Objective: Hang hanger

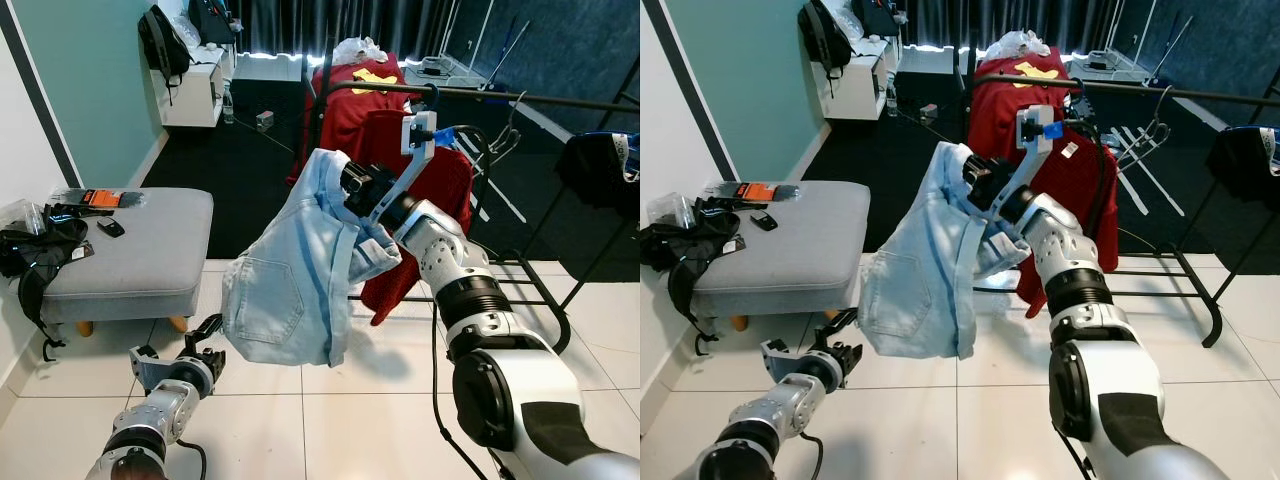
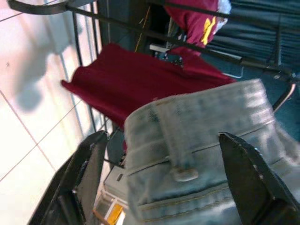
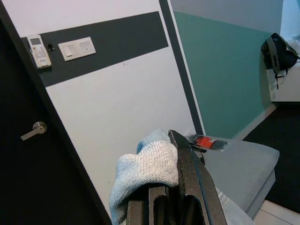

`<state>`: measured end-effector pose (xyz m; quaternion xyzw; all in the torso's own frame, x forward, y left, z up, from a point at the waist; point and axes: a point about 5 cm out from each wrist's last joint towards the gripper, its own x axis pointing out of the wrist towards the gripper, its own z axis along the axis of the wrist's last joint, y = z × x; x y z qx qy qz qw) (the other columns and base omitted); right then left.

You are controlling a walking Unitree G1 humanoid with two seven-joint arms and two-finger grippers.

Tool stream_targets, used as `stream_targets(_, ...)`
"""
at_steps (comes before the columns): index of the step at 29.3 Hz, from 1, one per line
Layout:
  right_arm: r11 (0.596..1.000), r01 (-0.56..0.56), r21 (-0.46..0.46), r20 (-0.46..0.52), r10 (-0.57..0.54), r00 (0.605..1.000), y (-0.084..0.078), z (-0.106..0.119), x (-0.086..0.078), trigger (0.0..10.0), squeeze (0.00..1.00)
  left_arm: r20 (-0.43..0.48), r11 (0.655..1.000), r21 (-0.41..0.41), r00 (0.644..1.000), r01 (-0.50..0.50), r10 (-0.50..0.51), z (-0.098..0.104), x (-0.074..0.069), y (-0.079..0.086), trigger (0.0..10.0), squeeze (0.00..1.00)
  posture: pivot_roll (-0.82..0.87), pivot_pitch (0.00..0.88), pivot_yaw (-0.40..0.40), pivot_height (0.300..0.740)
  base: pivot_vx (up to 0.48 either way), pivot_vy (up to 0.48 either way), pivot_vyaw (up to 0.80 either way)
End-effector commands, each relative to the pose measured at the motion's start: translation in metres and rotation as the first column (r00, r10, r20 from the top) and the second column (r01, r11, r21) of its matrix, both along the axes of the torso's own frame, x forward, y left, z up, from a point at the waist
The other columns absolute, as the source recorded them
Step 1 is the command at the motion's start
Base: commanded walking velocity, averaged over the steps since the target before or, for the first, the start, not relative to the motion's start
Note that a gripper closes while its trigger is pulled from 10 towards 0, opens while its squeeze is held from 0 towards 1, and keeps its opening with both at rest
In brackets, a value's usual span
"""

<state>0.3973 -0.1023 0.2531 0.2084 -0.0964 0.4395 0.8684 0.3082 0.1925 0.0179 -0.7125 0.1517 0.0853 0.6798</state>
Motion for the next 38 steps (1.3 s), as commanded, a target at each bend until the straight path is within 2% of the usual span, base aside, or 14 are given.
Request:
stream_targets(1, 1.000, -0.016, 0.027, 0.024, 0.015, 1.000, 0.003, 0.007, -0.001, 0.0, 0.00, 0.019, 0.999, -0.027, 1.000, -0.025, 0.025, 0.003, 0.003, 0.002, 0.0, 0.00, 0.00, 0.013, -0.081, 0.740, 0.000, 0.000, 0.00)
stream_targets(13, 0.999, -0.033, 0.029, 0.012, 0.033, 0.999, 0.008, 0.000, -0.003, 0.0, 0.00, 0.033, 0.995, -0.068, 0.997, -0.066, 0.069, 0.005, 0.005, -0.001, 0.0, 0.00, 0.00, 0.018, -0.078, 0.740, 0.000, 0.000, 0.00)
stream_targets(20, 0.999, -0.025, 0.025, 0.014, 0.025, 1.000, 0.008, -0.001, -0.003, 0.0, 0.00, 0.020, 1.000, -0.023, 1.000, -0.017, 0.017, 0.001, 0.002, -0.005, 0.0, 0.00, 0.00, 0.021, -0.076, 0.740, 0.000, 0.000, 0.00)
stream_targets(21, 1.000, -0.010, 0.014, 0.019, 0.010, 1.000, 0.006, 0.000, -0.002, 0.0, 0.00, -0.009, 0.998, 0.053, 0.999, 0.045, -0.044, -0.003, -0.001, -0.007, 2.9, 0.00, 0.00, 0.022, -0.075, 0.740, 0.000, 0.000, 0.00)
stream_targets(22, 1.000, 0.001, 0.006, 0.023, -0.001, 1.000, 0.006, 0.000, -0.002, 0.0, 0.00, -0.032, 0.990, 0.108, 0.996, 0.090, -0.087, -0.007, -0.004, -0.009, 2.9, 0.00, 0.00, 0.022, -0.075, 0.740, 0.000, 0.000, 0.00)
stream_targets(23, 1.000, 0.001, 0.006, 0.023, -0.001, 1.000, 0.006, 0.000, -0.002, 0.0, 0.00, -0.032, 0.990, 0.108, 0.996, 0.090, -0.087, -0.007, -0.004, -0.009, 2.9, 0.00, 0.00, 0.022, -0.075, 0.740, 0.000, 0.000, 0.00)
stream_targets(24, 1.000, 0.017, 0.002, 0.024, -0.017, 1.000, 0.003, 0.001, -0.001, 0.0, 0.00, -0.050, 0.980, 0.154, 0.991, 0.130, -0.124, -0.010, -0.006, -0.010, 10.0, 1.00, 0.00, 0.024, -0.076, 0.740, 0.000, 0.000, 0.00)
stream_targets(26, 0.999, 0.046, 0.002, 0.022, -0.047, 0.999, -0.002, 0.002, 0.001, 0.0, 0.00, -0.063, 0.971, 0.183, 0.987, 0.157, -0.147, -0.014, -0.010, -0.011, 10.0, 1.00, 0.00, 0.025, -0.075, 0.740, 0.000, 0.000, 0.00)
stream_targets(33, 0.997, 0.081, -0.004, 0.021, -0.080, 0.997, -0.013, 0.004, 0.003, 0.0, 0.00, -0.080, 0.968, 0.182, 0.984, 0.173, -0.161, -0.017, -0.014, -0.010, 10.0, 1.00, -0.01, 0.028, -0.075, 0.740, 0.000, 0.000, 0.00)
stream_targets(38, 0.994, 0.105, -0.010, 0.018, -0.104, 0.994, -0.019, 0.004, 0.004, 0.0, 0.00, -0.070, 0.976, 0.132, 0.984, 0.173, -0.165, -0.017, -0.014, -0.014, 10.0, 1.00, -0.01, 0.032, -0.074, 0.740, 0.000, 0.000, 0.00)
